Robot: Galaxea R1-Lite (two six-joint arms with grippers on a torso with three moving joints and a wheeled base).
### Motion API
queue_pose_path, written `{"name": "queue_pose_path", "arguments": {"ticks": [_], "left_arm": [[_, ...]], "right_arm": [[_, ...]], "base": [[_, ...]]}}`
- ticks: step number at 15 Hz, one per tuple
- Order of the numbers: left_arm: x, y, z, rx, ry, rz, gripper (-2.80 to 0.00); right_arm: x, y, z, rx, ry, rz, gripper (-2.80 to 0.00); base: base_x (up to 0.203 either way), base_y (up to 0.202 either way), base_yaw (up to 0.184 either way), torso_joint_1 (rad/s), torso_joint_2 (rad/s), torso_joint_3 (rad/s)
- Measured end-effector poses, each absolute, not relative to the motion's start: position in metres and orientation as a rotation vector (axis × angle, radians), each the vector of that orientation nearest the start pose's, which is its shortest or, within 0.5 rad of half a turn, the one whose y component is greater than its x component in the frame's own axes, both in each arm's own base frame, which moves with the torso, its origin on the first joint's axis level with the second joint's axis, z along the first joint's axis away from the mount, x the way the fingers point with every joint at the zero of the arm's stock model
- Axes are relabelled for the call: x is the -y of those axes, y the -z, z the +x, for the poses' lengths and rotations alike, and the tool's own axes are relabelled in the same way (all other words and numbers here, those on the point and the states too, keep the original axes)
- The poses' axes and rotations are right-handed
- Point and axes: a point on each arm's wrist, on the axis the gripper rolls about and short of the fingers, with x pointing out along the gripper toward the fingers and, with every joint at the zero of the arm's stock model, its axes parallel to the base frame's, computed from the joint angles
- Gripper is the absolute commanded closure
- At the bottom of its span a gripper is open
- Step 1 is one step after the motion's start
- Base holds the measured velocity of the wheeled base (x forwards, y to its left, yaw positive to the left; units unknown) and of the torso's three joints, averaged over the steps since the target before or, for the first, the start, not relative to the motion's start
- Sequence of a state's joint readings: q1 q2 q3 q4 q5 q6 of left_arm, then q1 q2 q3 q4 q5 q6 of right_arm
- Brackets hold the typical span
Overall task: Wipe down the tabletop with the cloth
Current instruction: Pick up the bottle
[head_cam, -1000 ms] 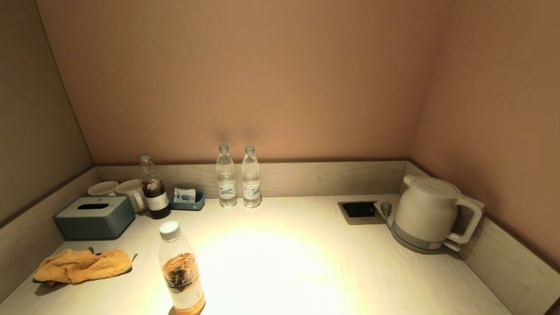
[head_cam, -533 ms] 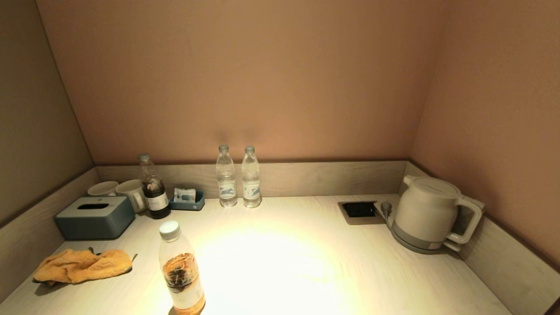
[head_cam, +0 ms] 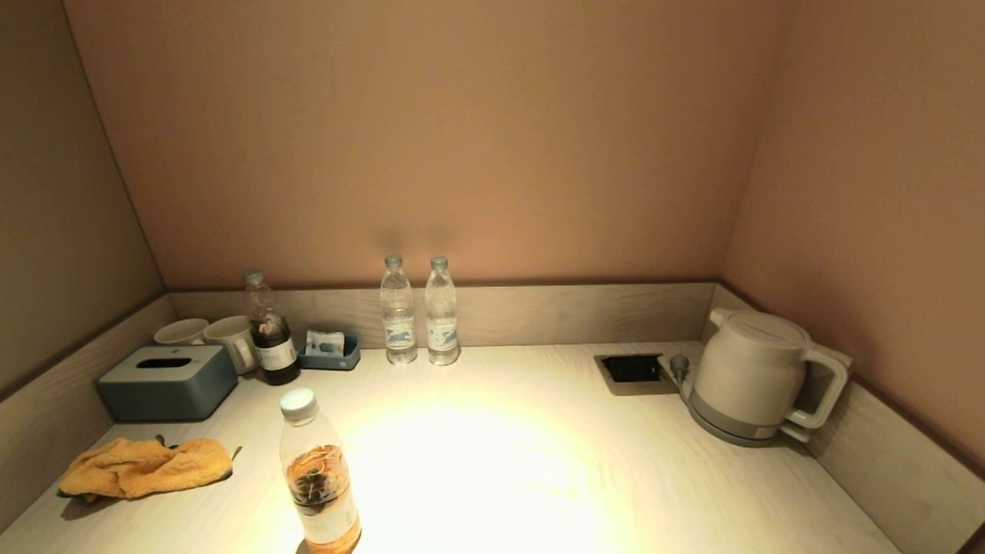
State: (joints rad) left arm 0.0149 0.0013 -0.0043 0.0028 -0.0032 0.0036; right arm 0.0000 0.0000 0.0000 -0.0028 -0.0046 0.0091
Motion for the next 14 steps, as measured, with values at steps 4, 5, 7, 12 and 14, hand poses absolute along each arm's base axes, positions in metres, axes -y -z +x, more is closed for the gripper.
{"name": "queue_pose_path", "arguments": {"ticks": [4,5,7,12,14], "left_arm": [[0.0004,-0.0764,-0.023,0.0,-0.012,0.003,0.0],[0.0004,-0.0762,-0.023,-0.001,-0.012,0.004,0.0],[0.0004,-0.0761,-0.0229,-0.001,-0.013,0.003,0.0],[0.0004,-0.0761,-0.0229,-0.001,-0.013,-0.005,0.0],[0.0004,-0.0761,-0.0229,-0.001,-0.013,-0.004,0.0]], "right_arm": [[0.0001,-0.0758,-0.0228,0.003,0.004,0.009,0.0],[0.0001,-0.0758,-0.0228,0.003,0.004,0.009,0.0],[0.0001,-0.0758,-0.0228,0.003,0.004,0.009,0.0],[0.0001,-0.0758,-0.0228,0.003,0.005,0.009,0.0],[0.0001,-0.0758,-0.0228,0.003,0.004,0.009,0.0]], "base": [[0.0,0.0,0.0,0.0,0.0,0.0],[0.0,0.0,0.0,0.0,0.0,0.0],[0.0,0.0,0.0,0.0,0.0,0.0],[0.0,0.0,0.0,0.0,0.0,0.0],[0.0,0.0,0.0,0.0,0.0,0.0]]}}
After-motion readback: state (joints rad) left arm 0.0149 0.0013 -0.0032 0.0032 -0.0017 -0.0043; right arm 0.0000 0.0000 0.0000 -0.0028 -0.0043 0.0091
